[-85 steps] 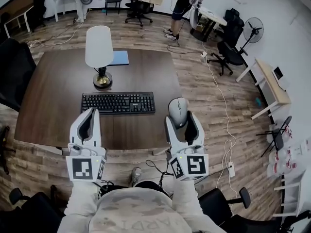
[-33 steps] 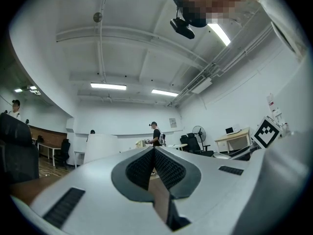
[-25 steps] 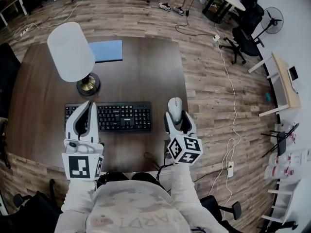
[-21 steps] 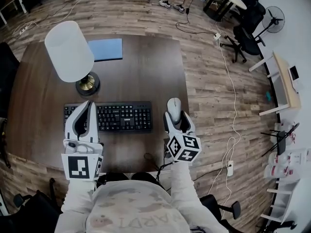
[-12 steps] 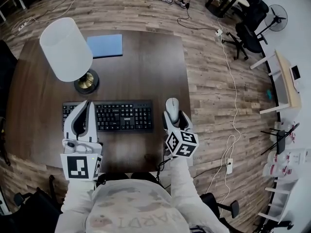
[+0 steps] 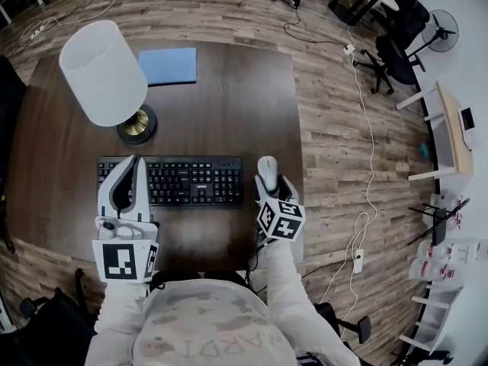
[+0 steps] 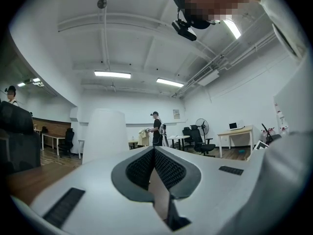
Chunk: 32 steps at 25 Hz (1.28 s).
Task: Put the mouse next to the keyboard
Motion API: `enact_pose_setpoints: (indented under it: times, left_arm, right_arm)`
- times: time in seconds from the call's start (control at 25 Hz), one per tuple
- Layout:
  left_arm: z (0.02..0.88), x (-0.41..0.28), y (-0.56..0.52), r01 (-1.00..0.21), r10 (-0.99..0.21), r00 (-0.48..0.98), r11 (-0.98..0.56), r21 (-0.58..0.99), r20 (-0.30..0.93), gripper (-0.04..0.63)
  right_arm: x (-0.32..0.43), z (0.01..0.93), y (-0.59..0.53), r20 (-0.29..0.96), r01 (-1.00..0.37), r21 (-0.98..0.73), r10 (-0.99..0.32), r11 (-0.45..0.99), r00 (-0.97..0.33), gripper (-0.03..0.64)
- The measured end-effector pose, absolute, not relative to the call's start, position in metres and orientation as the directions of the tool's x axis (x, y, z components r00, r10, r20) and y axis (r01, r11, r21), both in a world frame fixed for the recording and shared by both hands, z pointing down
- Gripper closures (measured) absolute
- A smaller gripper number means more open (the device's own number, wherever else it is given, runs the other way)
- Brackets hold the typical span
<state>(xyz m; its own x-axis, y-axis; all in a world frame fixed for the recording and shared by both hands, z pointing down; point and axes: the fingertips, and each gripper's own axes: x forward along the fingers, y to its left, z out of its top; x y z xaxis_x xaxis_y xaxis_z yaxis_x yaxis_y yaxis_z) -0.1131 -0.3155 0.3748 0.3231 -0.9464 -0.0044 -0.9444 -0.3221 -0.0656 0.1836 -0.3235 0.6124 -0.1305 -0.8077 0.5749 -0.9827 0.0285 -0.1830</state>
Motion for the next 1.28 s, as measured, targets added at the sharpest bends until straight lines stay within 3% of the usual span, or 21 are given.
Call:
enact_pose_setpoints:
  times: [0.44, 1.28]
  left_arm:
    - [0.384, -0.112, -0.327, -0.944, -0.946, 0.325, -0.325, -0.062, 0.014, 0.589]
    - [0.396, -0.113, -0.34, -0.945, -0.947, 0.32, -0.322, -0.06, 0.037, 0.589]
  right_arm:
    - [0.188, 0.648, -0.32, 0.665, -0.989, -0.147, -0.74, 0.005, -0.103, 0.309]
    - [0.189, 0.669, -0.32, 0.719, -0.995, -0.101, -0.691, -0.007, -0.068, 0.305]
